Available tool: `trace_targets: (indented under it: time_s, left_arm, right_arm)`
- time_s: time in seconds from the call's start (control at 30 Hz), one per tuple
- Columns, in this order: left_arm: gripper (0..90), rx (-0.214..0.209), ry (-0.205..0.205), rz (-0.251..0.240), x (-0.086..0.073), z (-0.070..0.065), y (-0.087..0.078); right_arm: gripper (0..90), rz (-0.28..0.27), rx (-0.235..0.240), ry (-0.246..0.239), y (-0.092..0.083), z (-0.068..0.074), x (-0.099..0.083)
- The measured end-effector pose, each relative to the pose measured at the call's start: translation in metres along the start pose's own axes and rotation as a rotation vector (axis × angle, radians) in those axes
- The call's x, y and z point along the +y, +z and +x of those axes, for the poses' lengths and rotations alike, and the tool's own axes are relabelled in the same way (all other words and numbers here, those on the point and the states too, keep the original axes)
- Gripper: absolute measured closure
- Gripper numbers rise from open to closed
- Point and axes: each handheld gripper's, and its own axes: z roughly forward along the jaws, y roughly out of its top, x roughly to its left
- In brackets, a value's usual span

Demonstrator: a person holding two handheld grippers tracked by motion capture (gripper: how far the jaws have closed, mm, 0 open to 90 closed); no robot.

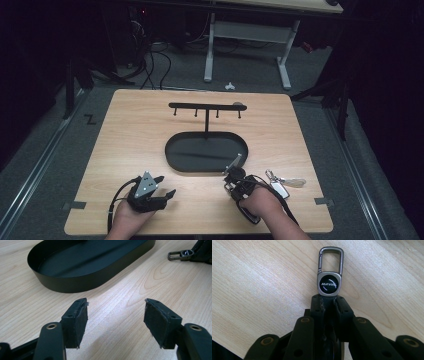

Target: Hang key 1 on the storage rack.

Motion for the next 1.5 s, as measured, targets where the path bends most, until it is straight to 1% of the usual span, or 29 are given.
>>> trace_targets:
  time_s: [0.2,0.33,0.4,0.53,0.67,0.7,0.73,0.83,0.87,0.9,0.97,1.0,1.03,1.07,1.1,1.13,1.17,1.27,1.3,1.37,1.43,1.5]
  left_arm:
    - [36.0,-0.001,-0.001,-0.002,0.0,0.0,0.0]
    - [36.0,-0.008,-0.001,-0.003,0.0,-0.001,0.0]
    - [35.9,-0.012,0.0,-0.007,0.0,-0.001,0.0]
    - [35.8,-0.017,-0.005,-0.009,0.0,0.0,-0.001]
    - [35.6,-0.015,-0.008,-0.015,-0.001,0.001,-0.001]
    - [35.6,-0.014,-0.008,-0.016,-0.001,0.001,-0.002]
    - [35.6,-0.014,-0.009,-0.018,-0.001,0.001,-0.002]
    - [35.5,-0.015,-0.012,-0.021,-0.002,0.001,-0.002]
    - [35.5,-0.016,-0.014,-0.021,-0.002,0.001,-0.002]
    - [35.5,-0.016,-0.012,-0.018,-0.002,0.001,-0.002]
    - [35.4,-0.017,-0.012,-0.018,-0.002,0.001,-0.002]
    - [35.3,-0.018,-0.014,-0.021,-0.001,0.001,-0.002]
    - [35.2,-0.021,-0.015,-0.025,-0.001,0.0,-0.002]
    - [35.2,-0.022,-0.016,-0.026,-0.001,0.0,-0.003]
    - [35.2,-0.022,-0.016,-0.024,-0.001,0.0,-0.003]
    - [35.2,-0.023,-0.016,-0.022,-0.001,0.0,-0.002]
    - [35.2,-0.023,-0.015,-0.022,-0.001,0.0,-0.002]
    - [35.2,-0.024,-0.016,-0.025,-0.001,0.0,-0.002]
    - [35.2,-0.024,-0.017,-0.026,-0.001,0.0,-0.002]
    - [35.1,-0.024,-0.017,-0.027,-0.001,-0.001,-0.002]
    - [34.7,-0.023,-0.016,-0.028,-0.001,-0.001,-0.002]
    - [34.6,-0.022,-0.016,-0.029,-0.001,0.0,-0.002]
  right_arm:
    - [80.0,0.007,-0.003,-0.004,0.0,0.001,0.001]
    - [80.1,-0.007,-0.005,-0.013,0.0,0.001,-0.001]
    - [80.1,-0.015,-0.001,-0.008,0.0,0.0,-0.002]
    - [80.1,-0.018,-0.002,-0.017,0.0,0.0,-0.002]
    - [80.2,-0.027,-0.007,-0.03,0.0,0.001,-0.004]
    - [80.3,-0.036,-0.011,-0.043,0.0,0.001,-0.004]
    - [80.4,-0.038,-0.011,-0.036,-0.001,0.002,-0.005]
    - [80.3,-0.042,0.006,-0.035,-0.003,0.002,-0.007]
    - [80.3,-0.046,0.004,-0.043,-0.006,0.002,-0.008]
    - [80.3,-0.045,0.002,-0.027,-0.009,0.003,-0.008]
    - [80.3,-0.068,0.005,-0.049,-0.018,-0.001,-0.008]
    - [80.3,-0.065,0.012,-0.007,-0.023,0.0,-0.009]
    - [80.3,-0.081,0.011,-0.019,-0.026,-0.002,-0.009]
    - [80.3,-0.091,0.007,-0.02,-0.032,-0.005,-0.01]
    - [80.3,-0.093,0.01,-0.01,-0.036,-0.006,-0.01]
    - [80.3,-0.096,0.012,-0.015,-0.039,-0.008,-0.011]
    - [80.3,-0.097,0.011,-0.006,-0.042,-0.009,-0.012]
    - [80.3,-0.1,0.004,-0.009,-0.051,-0.011,-0.013]
    - [80.3,-0.099,0.005,0.007,-0.053,-0.01,-0.014]
    - [80.3,-0.116,0.002,-0.006,-0.058,-0.012,-0.014]
    - [80.3,-0.129,0.009,0.004,-0.064,-0.013,-0.015]
    - [80.3,-0.141,0.004,0.01,-0.069,-0.013,-0.014]
